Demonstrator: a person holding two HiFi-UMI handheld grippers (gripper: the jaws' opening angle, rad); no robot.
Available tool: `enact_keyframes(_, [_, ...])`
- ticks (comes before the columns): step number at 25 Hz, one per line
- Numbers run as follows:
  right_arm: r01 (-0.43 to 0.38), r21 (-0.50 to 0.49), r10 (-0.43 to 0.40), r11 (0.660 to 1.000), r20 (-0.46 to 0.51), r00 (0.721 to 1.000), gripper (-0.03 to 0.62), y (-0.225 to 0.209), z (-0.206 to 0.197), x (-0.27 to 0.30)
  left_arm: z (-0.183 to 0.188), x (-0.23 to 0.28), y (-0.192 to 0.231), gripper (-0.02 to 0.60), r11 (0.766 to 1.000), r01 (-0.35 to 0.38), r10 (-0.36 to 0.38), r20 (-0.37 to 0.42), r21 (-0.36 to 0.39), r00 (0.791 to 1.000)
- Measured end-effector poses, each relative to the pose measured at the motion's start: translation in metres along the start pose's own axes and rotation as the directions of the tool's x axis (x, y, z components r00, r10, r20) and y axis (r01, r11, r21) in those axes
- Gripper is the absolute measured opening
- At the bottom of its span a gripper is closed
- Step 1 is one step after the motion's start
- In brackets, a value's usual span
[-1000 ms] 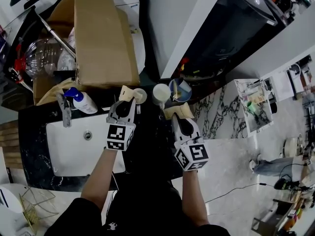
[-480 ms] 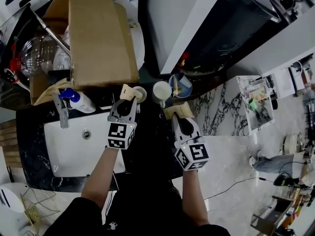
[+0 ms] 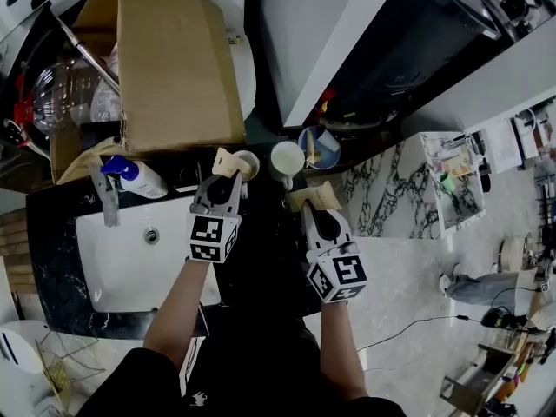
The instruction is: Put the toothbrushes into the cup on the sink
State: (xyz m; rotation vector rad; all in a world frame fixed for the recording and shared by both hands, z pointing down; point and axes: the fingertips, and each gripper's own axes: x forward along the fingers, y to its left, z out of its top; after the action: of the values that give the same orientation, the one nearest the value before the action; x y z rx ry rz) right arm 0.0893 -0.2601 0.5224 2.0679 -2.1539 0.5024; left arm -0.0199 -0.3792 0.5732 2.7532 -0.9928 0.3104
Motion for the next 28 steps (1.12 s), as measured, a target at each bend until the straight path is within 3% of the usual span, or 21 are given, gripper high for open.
enact_keyframes(16, [-0.013, -0.001, 0.013, 1.000, -0.011, 1.000, 0.026, 0.000, -0.002, 0.004, -0.009, 0.003, 0.007, 0.041, 0.999, -0.030, 0.030, -0.020, -0.016, 0.999])
enact_keyframes(22, [-0.032, 0.001, 0.032, 0.999, -0.004, 0.999, 0.025, -0.001, 0.001, 0.006, -0.008, -0.002, 0.011, 0.115, 0.998, -0.060, 0.059, -0.019, -0.017, 0.998])
enact_keyframes(28, [-0.068, -0.004, 0.068, 0.998, 0.010, 0.998, 0.025, 0.001, 0.007, 0.008, -0.007, -0.017, 0.016, 0.129, 0.994, -0.105, 0.105, -0.019, -0.011, 0.994])
